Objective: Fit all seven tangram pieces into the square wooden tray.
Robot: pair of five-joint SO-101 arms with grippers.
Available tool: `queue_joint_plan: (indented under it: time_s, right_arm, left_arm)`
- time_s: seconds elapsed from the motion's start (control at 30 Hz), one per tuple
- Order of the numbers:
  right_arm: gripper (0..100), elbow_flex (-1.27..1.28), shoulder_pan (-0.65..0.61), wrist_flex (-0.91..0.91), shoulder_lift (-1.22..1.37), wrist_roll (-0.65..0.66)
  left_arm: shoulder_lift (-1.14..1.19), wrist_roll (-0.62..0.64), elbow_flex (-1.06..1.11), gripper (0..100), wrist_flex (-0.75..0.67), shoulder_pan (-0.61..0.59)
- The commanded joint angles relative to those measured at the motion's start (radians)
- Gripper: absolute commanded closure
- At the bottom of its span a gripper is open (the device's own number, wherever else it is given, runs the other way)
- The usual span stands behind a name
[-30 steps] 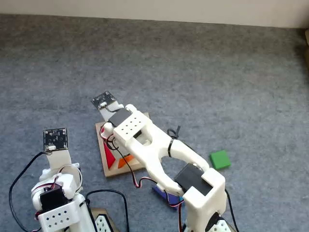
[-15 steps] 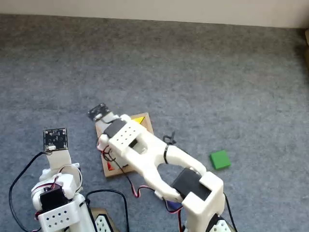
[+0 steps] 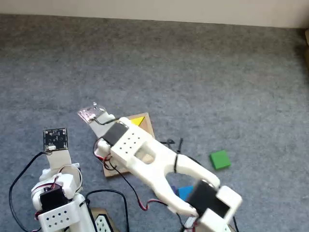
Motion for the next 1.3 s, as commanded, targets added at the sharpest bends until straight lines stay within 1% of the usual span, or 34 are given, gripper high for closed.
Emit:
queue_joint_plan:
  time_s: [0.0, 0.13, 0.23, 0.4, 0.53, 0.6, 0.67, 0.73, 0.83, 1.0, 1.07, 1.13, 1.27]
  right_arm:
    - [99.3, 0.036, 0.056, 0.025, -0.156, -0.014]
    - [99.3, 0.159, 0.151, 0.024, -0.294, -0.009]
    - [99.3, 0.260, 0.249, 0.024, -0.414, -0.008]
    - [99.3, 0.415, 0.470, 0.015, -0.578, -0.008]
    - [99.0, 0.463, 0.651, 0.015, -0.607, -0.006]
    - [95.5, 0.475, 0.725, 0.007, -0.607, -0.006]
    - [89.1, 0.501, 0.788, 0.007, -0.607, -0.008]
    - [83.7, 0.522, 0.822, 0.007, -0.607, -0.011]
    - [82.0, 0.558, 0.816, 0.007, -0.608, -0.014]
    - [82.0, 0.584, 0.700, 0.008, -0.618, -0.015]
    - [81.8, 0.585, 0.630, 0.016, -0.618, -0.028]
    - [81.7, 0.601, 0.545, 0.013, -0.618, -0.071]
    - [81.7, 0.625, 0.329, 0.007, -0.607, -0.094]
  left_arm:
    - [-0.041, -0.006, 0.021, 99, 0.003, -0.010]
    - [-0.041, -0.006, 0.021, 99, 0.003, -0.010]
    - [-0.041, -0.006, 0.021, 99, 0.003, -0.010]
    - [-0.041, -0.006, 0.021, 99, 0.003, -0.010]
    - [-0.041, -0.006, 0.021, 99, 0.003, -0.010]
    - [-0.041, -0.006, 0.021, 99, 0.003, -0.010]
    - [-0.041, -0.006, 0.021, 99, 0.003, -0.010]
    - [-0.041, -0.006, 0.021, 99, 0.003, -0.010]
    - [-0.041, -0.006, 0.021, 99, 0.003, -0.010]
    - [-0.041, -0.006, 0.021, 99, 0.003, -0.010]
    - [-0.041, -0.006, 0.021, 99, 0.003, -0.010]
    - [-0.041, -0.006, 0.021, 99, 0.003, -0.010]
    - [-0.041, -0.006, 0.021, 99, 0.003, -0.010]
